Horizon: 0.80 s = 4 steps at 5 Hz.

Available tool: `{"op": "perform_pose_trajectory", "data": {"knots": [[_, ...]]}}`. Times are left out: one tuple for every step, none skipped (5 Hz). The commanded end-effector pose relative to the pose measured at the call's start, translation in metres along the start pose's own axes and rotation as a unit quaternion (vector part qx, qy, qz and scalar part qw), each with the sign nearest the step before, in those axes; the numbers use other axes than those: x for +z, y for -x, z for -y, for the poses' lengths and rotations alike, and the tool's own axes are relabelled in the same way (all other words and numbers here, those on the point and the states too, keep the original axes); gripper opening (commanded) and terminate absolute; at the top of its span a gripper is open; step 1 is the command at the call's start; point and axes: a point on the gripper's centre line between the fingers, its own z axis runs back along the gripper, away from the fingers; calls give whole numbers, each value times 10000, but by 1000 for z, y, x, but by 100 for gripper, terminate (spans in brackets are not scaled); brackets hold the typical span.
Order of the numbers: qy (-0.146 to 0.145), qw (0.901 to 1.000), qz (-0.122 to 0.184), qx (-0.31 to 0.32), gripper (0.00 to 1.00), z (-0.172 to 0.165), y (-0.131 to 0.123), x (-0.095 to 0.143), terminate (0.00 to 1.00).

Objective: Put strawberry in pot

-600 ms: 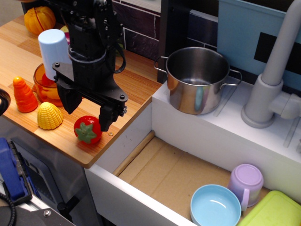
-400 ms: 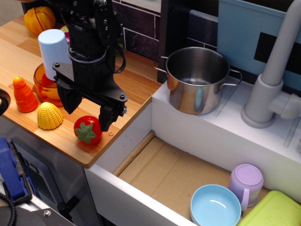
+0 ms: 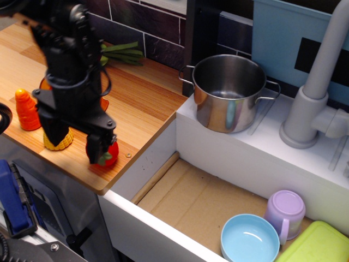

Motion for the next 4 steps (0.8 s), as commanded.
{"op": "perform_pose_trajectory", "data": {"knots": [[-33, 9995, 299, 26, 100, 2, -5, -8, 0], [81, 9993, 341, 138, 100, 15, -18, -4, 0], [104, 9985, 503, 171, 100, 23, -28, -2, 0], [72, 9983, 572, 80, 100, 26, -39, 0, 0]]}}
